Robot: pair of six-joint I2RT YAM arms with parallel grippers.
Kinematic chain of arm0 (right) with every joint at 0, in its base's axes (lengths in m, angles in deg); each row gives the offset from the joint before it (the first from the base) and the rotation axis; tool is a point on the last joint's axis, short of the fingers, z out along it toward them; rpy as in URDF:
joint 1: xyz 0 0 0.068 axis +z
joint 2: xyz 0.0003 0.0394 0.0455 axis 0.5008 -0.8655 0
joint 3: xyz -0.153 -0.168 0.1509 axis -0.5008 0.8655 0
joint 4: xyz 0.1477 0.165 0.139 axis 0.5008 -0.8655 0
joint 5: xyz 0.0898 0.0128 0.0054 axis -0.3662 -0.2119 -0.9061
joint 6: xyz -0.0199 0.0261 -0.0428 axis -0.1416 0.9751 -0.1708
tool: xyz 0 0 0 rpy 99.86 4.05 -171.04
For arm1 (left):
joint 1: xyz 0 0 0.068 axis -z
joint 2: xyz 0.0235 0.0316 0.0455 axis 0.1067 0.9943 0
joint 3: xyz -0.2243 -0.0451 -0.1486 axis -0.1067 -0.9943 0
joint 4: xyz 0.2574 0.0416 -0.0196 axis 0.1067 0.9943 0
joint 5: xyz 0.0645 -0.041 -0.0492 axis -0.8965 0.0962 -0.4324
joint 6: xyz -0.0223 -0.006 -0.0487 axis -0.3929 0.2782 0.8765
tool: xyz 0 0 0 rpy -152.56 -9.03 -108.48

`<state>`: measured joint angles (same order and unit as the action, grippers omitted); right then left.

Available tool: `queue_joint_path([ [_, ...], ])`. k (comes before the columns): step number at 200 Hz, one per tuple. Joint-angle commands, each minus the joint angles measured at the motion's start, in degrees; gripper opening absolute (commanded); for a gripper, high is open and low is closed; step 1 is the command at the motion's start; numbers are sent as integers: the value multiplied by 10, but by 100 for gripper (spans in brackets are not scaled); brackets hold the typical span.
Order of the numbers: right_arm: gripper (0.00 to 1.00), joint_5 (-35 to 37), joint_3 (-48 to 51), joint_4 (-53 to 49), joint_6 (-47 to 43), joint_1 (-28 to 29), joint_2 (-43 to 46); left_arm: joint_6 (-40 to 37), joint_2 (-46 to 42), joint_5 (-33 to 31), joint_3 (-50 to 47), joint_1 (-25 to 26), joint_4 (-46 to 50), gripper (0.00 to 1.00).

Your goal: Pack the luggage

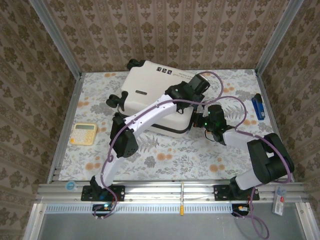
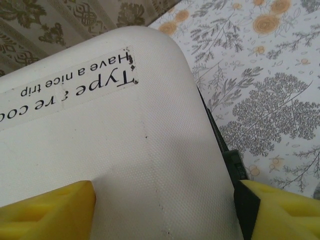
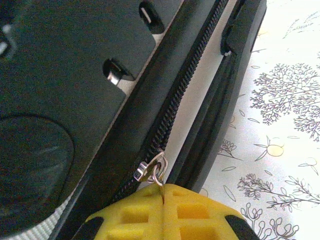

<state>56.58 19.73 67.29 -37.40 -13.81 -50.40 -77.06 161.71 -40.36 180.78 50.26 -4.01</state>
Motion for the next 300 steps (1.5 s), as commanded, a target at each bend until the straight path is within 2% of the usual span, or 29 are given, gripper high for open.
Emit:
queue_joint_path([
  [1,0,30,-20,-38,12,-28,-19,11,-12,22,-88,-1,82,74],
  [56,0,27,-55,-60,13,-62,-27,37,-80,104,-255,1,-31,72],
  [141,0,16,-115,-89,20,-108,-68,54,-121,137,-392,5,-125,70],
  [210,0,17,-37,-89,57,-105,10,50,-193,171,-521,23,-233,70],
  [240,0,27,6,-92,69,-105,50,51,-224,173,-564,33,-237,70],
  [300,0,79,-80,-148,24,-130,2,73,-252,177,-590,34,-227,70],
])
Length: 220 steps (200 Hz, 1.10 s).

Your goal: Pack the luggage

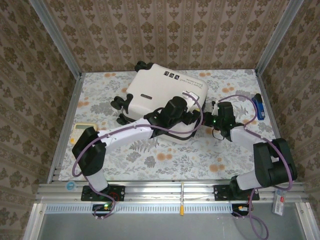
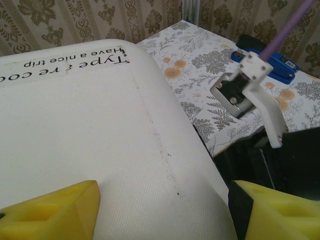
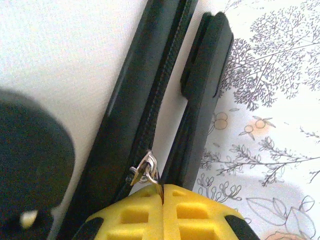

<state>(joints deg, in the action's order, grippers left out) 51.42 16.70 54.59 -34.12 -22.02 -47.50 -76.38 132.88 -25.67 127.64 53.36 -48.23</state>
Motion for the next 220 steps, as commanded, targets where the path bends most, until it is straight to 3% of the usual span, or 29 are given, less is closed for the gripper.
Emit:
queue_joint_path([
  [1,0,131,-51,-21,-10,-49,-29,66,36,30,-59,3,215,70],
  [74,0,120,-155,-48,-38,-85,-97,72,32,50,-65,4,200,70],
  [117,0,98,-146,-38,-29,-87,-95,76,-2,46,-72,-7,202,71],
  [170,0,92,-108,-27,-21,-87,-80,111,-158,65,-127,-121,217,81],
  [220,0,87,-89,-20,-15,-87,-70,154,-239,157,-216,-251,188,84],
])
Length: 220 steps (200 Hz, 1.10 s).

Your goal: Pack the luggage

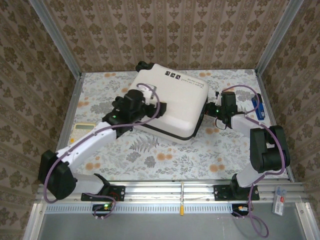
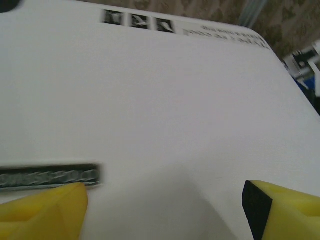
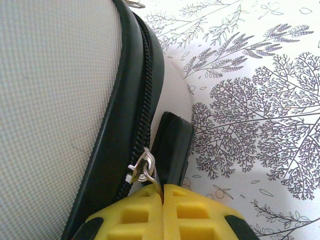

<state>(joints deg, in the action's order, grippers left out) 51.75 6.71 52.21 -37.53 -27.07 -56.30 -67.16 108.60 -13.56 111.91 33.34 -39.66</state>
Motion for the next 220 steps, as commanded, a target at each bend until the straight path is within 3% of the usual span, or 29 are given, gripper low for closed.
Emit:
queue_joint_path([
  [1,0,84,11,4,19,-37,18,63,4,37,-59,-53,102,84],
  [48,0,82,23,2,19,-37,32,98,49,51,-54,-123,113,82],
  [112,0,77,68,-17,16,-33,93,8,155,127,7,-178,1,81],
  [151,0,73,95,-19,13,-19,128,-29,230,172,99,-210,-1,80],
  [186,0,68,105,-17,12,-17,141,-53,218,124,177,-186,85,79],
  [220,0,64,105,-12,14,-15,139,-92,183,8,224,-78,161,83],
])
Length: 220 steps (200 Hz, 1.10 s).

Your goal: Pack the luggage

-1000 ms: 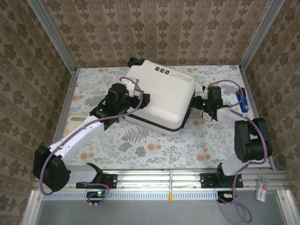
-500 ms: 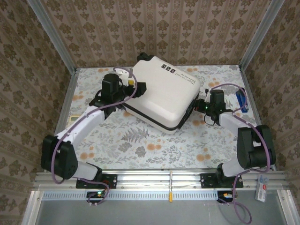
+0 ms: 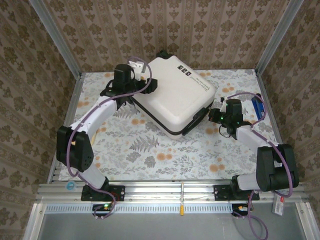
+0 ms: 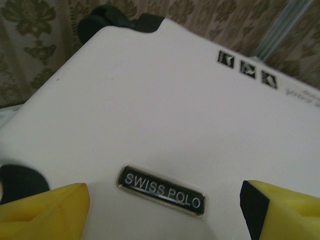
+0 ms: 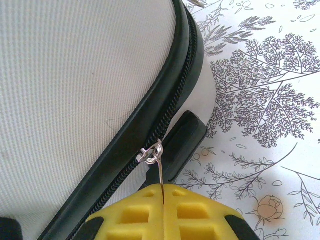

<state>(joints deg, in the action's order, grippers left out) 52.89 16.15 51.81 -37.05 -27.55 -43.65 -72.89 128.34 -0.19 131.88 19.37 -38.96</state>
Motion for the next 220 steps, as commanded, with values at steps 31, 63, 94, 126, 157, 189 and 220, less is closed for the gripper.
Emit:
queue_joint_path([
  [31,0,52,9,-6,9,-7,4,-58,0,-234,91,165,212,85],
  [63,0,53,9,-7,9,-6,5,-72,54,-289,173,240,248,85],
  [94,0,56,11,-12,4,-6,14,-97,125,-327,265,293,288,85],
  [126,0,56,11,-11,3,-5,13,-104,195,-343,349,322,323,85],
  [157,0,52,10,-10,4,-5,8,-118,223,-315,375,338,306,86],
  [189,0,53,12,-10,4,-5,12,-120,255,-308,419,345,321,87],
  [220,0,53,13,-8,3,-6,15,-126,289,-315,449,349,335,87],
])
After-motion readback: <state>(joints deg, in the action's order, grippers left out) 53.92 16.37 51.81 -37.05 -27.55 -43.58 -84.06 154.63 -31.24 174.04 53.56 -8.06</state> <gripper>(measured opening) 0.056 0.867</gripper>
